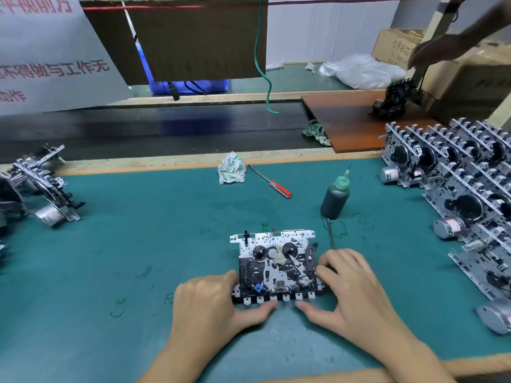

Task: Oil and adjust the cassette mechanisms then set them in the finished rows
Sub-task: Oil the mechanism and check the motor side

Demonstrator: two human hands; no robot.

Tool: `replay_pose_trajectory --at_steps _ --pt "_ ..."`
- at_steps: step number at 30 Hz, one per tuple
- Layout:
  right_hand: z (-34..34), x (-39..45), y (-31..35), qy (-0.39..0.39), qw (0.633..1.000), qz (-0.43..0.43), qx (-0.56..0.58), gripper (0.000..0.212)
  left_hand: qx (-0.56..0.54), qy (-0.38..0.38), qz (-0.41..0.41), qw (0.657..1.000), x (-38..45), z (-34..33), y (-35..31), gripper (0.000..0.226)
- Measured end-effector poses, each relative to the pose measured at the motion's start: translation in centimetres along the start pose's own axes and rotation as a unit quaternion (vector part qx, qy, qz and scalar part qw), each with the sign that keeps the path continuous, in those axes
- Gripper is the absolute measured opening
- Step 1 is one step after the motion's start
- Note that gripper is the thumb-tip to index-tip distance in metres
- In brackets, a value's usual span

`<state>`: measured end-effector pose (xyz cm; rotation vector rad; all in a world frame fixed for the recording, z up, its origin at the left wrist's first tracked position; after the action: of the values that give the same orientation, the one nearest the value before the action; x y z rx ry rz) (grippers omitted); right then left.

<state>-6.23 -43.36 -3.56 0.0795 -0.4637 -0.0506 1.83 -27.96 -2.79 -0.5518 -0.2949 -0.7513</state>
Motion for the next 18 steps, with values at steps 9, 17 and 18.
replay_pose_trajectory --at_steps 9,17,18 --pt "0.4 0.1 0.2 -0.025 0.999 -0.006 -0.035 0.049 -0.022 0.034 -0.055 0.998 0.5 -0.6 -0.1 0.073" --pt "0.3 0.3 0.1 -0.017 0.998 -0.001 -0.065 0.052 -0.014 0.028 -0.118 0.992 -0.1 -0.6 -1.5 0.066" --pt "0.2 0.4 0.2 -0.008 0.998 0.02 -0.062 0.05 -0.009 0.023 -0.107 0.994 0.0 -0.5 -1.4 0.067"
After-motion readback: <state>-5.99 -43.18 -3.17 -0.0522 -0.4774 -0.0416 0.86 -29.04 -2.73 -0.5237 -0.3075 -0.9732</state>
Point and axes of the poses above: each hand's wrist, its own x-axis towards the middle knuckle, its own z-axis out of the back of the hand, y = z × x, the point moved 10 cm from there along x, towards the middle knuckle, and after that the axes turned 5 degrees about -x, right-handed, at the moved point
